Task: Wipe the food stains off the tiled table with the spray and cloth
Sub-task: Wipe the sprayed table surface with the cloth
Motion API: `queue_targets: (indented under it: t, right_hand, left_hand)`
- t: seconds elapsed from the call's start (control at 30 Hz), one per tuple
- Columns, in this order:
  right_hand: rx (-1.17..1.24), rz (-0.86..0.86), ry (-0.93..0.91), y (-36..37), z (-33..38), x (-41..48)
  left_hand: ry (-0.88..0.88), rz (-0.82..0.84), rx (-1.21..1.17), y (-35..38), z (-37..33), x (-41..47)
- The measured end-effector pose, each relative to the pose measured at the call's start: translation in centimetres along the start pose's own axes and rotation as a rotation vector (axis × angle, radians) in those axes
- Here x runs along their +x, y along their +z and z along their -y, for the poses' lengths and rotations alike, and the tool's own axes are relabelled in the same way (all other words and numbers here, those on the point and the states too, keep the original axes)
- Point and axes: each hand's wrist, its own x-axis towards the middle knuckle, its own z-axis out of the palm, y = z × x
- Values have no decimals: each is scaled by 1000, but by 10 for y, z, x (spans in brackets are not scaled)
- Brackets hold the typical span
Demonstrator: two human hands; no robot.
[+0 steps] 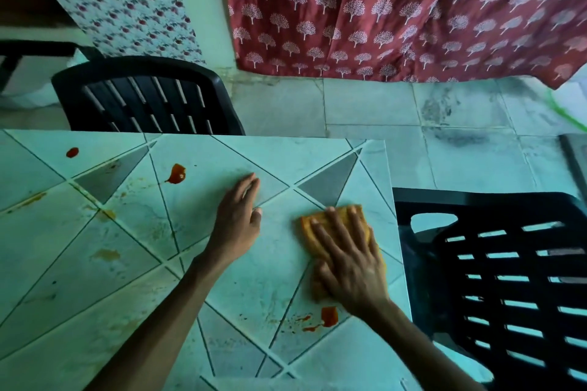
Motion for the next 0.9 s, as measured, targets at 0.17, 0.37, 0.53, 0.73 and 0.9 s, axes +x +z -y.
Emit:
queue_targets:
  t: [0.17,0.37,0.53,0.73,0.9]
  right_hand:
    - [-74,9,310,-6,-48,99]
    - [25,9,222,6,66,199]
    - [-61,50,-135,15,81,82]
    - [-92,99,120,0,6,71]
    - [53,-9,397,7,66,209]
  left_hand:
    - [3,-13,159,-14,27,-30]
    - [-54,-60,147,-20,53,-50]
    - [-72,-91,108,-33,72,-52]
    - [-52,-78,144,-34,78,-56]
    - [-38,-96,144,-27,80,-59]
